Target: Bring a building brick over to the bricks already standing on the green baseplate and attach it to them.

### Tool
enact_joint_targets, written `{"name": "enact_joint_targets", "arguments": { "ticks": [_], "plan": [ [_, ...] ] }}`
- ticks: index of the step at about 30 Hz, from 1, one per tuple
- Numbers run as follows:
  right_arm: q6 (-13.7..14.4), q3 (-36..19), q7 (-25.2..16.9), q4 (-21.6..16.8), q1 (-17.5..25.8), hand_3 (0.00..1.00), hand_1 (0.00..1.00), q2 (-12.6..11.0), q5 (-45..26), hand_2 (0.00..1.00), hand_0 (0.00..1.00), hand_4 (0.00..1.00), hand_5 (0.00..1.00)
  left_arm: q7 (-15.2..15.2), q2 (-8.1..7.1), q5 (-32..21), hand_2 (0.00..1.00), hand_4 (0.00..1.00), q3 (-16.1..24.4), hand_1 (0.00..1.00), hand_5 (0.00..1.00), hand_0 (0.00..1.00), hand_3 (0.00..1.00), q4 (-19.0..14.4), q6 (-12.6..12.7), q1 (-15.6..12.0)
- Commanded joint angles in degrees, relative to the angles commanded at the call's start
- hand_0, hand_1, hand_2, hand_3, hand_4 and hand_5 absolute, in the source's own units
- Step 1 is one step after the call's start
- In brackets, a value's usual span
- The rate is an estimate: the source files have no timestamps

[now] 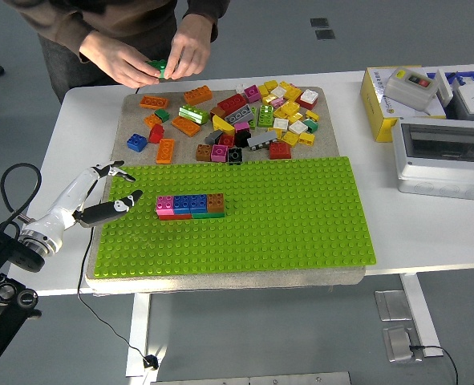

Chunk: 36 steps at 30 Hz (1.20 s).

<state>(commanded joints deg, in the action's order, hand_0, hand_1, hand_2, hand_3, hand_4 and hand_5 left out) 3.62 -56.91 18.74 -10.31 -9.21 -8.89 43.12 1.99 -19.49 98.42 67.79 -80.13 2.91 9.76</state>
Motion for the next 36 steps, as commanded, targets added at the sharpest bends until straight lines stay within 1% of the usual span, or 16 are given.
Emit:
{"name": "enact_joint_targets", "arguments": {
  "ticks": [8, 17, 22, 28, 32, 33, 36],
  "plan": [
    [-0.06, -0.97, 0.55, 0.0, 0.12, 0.766, 0.639, 0.22, 1.27, 0.536, 0.7, 0.654, 0.998, 0.24, -0.12, -0.15, 0.922, 0.718, 0.31, 0.945, 0.486, 0.998, 0.632, -0.09, 0.11, -0.17],
    [0.39, -2.39, 1.81, 0.0, 0.93, 0.768, 0.643, 0.99, 3.37, 0.537, 0.701, 0.654, 0.998, 0.33, -0.44, -0.43, 0.916, 0.717, -0.15, 0.939, 0.486, 0.998, 0.63, 0.06, 0.05, -0.47],
    [0.49, -6.26, 3.33, 0.0, 2.07, 0.768, 0.644, 1.89, 7.48, 0.537, 0.7, 0.649, 0.998, 0.33, -0.81, -0.58, 0.916, 0.717, -0.86, 0.939, 0.485, 0.998, 0.631, 0.18, 0.02, -0.97],
    [0.61, -12.29, 5.17, 0.0, 4.15, 0.769, 0.646, 3.26, 13.45, 0.542, 0.701, 0.647, 0.998, 0.36, -1.54, -0.6, 0.917, 0.717, -1.59, 0.939, 0.48, 0.998, 0.632, 0.37, 0.11, -2.05],
    [0.62, -14.87, 5.74, 0.0, 4.91, 0.769, 0.646, 3.69, 15.66, 0.542, 0.701, 0.647, 0.998, 0.53, -1.99, -0.09, 0.917, 0.717, -2.26, 0.939, 0.48, 0.998, 0.632, 0.38, 0.27, -2.28],
    [0.61, -15.11, 5.79, 0.0, 4.97, 0.774, 0.649, 3.72, 15.87, 0.569, 0.701, 0.636, 0.998, 0.56, -2.04, 0.01, 0.918, 0.707, -2.35, 0.939, 0.426, 0.998, 0.645, 0.38, 0.3, -2.27],
    [0.4, -16.78, 6.3, 0.0, 5.12, 0.774, 0.649, 3.93, 17.49, 0.569, 0.701, 0.636, 0.998, 0.85, -2.45, 0.68, 0.918, 0.707, -2.89, 0.939, 0.426, 0.998, 0.645, 0.33, 0.54, -1.91]
  ]
}}
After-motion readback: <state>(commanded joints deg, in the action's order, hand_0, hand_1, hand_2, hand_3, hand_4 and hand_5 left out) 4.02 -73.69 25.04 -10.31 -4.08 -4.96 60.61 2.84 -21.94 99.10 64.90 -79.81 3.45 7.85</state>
